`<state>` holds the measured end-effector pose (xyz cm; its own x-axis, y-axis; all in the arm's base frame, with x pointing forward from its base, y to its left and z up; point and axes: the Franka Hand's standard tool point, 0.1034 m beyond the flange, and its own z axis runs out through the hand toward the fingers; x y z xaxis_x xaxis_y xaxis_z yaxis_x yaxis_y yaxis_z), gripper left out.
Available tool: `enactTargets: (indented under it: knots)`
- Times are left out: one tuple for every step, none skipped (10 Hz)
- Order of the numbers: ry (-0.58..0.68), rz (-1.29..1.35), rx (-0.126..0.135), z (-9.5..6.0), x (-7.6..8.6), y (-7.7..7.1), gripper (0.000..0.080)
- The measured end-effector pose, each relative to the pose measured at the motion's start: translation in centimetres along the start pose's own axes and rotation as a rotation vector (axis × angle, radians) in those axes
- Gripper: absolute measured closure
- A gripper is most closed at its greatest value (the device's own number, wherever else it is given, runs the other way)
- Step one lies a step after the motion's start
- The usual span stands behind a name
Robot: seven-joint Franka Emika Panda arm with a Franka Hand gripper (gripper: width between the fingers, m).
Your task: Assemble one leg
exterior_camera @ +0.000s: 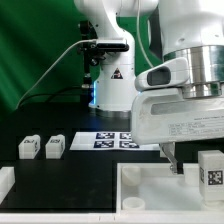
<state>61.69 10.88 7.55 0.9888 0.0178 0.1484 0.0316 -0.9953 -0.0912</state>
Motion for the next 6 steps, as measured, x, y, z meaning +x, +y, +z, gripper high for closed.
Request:
enactTargets:
  knots:
    - [-0.102,0.001,0.007,-0.02,-0.14,0.01,0.0150]
    - [-0.162,0.002,0.012,-0.26,0.18,0.03,0.0150]
    - [-0.222,0.010,0.010,-0.53,0.04,-0.23,0.0150]
    - [-0.206,0.009,0.009,-0.48,0.38,-0.19,0.0150]
    - [-0.205,0.010,0.008,-0.37,0.30,-0.13,0.0267]
    - [-0.205,0.010,0.008,-0.37,0.30,-0.13,0.0401]
